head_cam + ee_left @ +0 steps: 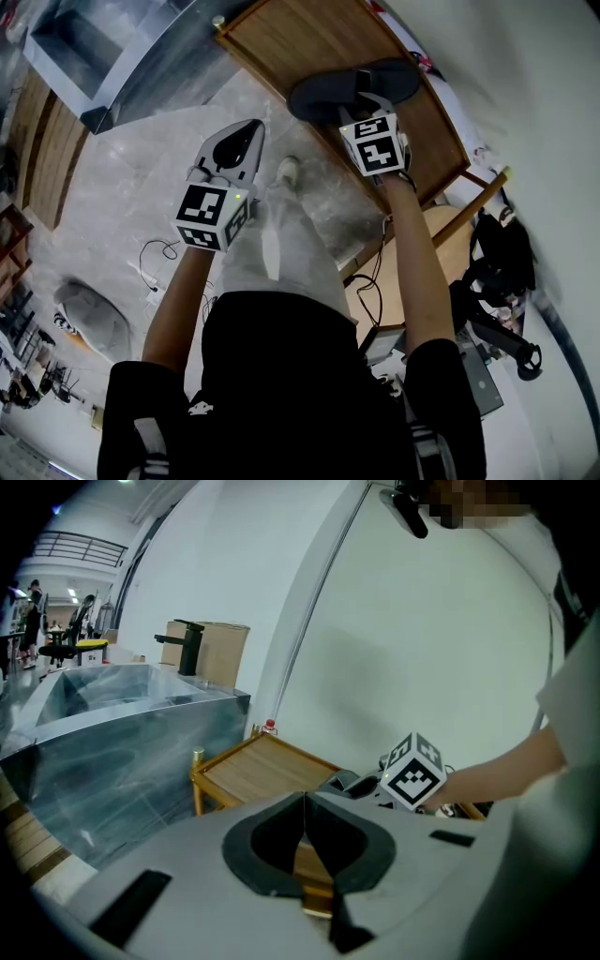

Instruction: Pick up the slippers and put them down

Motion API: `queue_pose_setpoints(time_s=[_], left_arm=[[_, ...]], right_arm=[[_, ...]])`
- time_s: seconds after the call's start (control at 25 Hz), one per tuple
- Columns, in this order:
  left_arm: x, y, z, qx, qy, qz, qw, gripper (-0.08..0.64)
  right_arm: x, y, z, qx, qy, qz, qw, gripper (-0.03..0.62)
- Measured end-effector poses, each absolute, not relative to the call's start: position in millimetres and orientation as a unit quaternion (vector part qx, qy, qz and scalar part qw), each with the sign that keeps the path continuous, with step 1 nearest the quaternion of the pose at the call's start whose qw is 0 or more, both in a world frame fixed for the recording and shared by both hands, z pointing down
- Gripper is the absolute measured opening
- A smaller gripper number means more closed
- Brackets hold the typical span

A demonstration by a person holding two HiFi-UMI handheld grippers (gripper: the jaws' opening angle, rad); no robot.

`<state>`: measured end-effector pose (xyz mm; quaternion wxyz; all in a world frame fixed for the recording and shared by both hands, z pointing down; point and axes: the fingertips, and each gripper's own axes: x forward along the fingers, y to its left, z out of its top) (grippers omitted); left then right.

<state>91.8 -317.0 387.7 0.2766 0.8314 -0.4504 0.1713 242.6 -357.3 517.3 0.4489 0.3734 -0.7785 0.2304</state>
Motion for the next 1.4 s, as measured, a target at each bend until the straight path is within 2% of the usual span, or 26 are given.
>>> queue_pose_setpoints(time_s=[0.08,0.32,0.8,1.4], left_arm=[[92.8,-316.4,387.4,0.832,-0.450,0.170,0.277,0.006],[91.4,-314.5,387.8,0.832,-0.450,0.168,0.277,0.006],[83.1,-315.5,383.8,0.829,-0.457,0.166,0.275,0.006],[82.9,-311.6,365.9,0.840,-0.450,0.156,0.260,0.006]], right_arm=[[244.6,-356.7,517.2,0.377,-0.777,0.223,0.452,0.071],[242.3,-357.9,516.7,0.381,-0.776,0.205,0.459,0.014],[238.2,-362.5,508.4,0.386,-0.776,0.212,0.452,0.003],[233.9,-359.6,462.9,0.417,-0.788,0.191,0.410,0.003]])
